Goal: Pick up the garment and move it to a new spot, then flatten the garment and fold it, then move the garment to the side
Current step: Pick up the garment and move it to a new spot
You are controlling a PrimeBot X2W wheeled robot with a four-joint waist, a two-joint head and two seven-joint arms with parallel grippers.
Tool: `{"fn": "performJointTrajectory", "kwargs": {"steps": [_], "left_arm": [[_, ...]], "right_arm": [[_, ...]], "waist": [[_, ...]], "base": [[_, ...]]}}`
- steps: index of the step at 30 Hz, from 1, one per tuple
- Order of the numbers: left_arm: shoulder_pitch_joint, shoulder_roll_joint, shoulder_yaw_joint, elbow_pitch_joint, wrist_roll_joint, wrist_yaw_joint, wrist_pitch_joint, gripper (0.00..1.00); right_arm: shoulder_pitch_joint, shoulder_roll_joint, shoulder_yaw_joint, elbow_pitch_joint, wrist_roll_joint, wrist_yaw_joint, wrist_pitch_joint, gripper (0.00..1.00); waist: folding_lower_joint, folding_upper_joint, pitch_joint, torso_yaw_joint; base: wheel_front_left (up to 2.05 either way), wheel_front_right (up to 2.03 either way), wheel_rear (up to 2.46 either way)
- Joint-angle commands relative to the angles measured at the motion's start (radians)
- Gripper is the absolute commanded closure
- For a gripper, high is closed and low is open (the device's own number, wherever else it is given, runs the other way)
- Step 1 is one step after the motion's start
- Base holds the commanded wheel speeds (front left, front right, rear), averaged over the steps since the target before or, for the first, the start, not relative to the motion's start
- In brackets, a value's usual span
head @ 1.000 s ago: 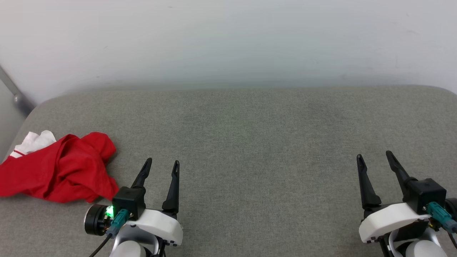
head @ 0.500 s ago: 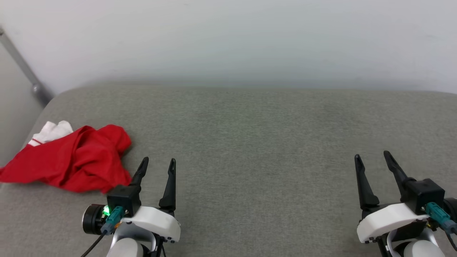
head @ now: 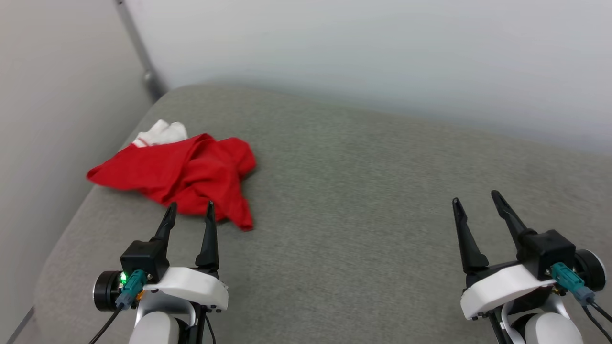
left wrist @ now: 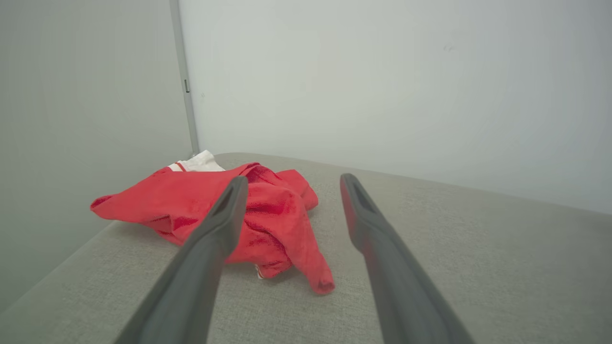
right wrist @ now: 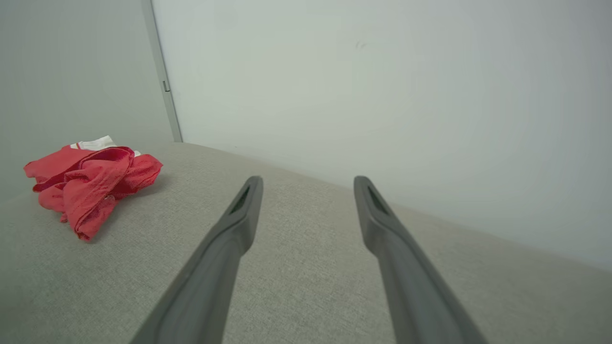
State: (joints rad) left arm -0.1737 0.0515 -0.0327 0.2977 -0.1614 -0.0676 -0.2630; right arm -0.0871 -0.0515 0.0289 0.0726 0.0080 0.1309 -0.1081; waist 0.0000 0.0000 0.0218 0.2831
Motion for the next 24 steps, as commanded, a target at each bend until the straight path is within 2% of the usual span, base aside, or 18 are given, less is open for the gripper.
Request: {"fn": "performJointTrajectory", "kwargs": {"steps": [1,11,24], "left_arm": [[-0.006,-0.001,0.0,-0.006,0.003,0.003,-0.003,0.0],[0.008,-0.001,0.016,-0.053,-0.016,0.017,-0.003,0.0],[-0.006,-0.002,0.015,-0.067,-0.024,0.028,-0.003,0.0]], "right_arm": [[-0.012,0.001,0.002,-0.002,0.002,0.0,-0.001,0.0],[-0.026,0.001,0.034,-0.013,0.009,0.0,0.005,0.0],[-0.021,0.001,0.032,-0.012,0.005,0.0,0.009,0.0]], "waist": [[0.0,0.0,0.011,0.056],[0.0,0.0,0.028,0.198],[0.0,0.0,0.032,0.243]], "base": [[0.0,0.0,0.0],[0.0,0.0,0.0],[0.0,0.0,0.0]]}}
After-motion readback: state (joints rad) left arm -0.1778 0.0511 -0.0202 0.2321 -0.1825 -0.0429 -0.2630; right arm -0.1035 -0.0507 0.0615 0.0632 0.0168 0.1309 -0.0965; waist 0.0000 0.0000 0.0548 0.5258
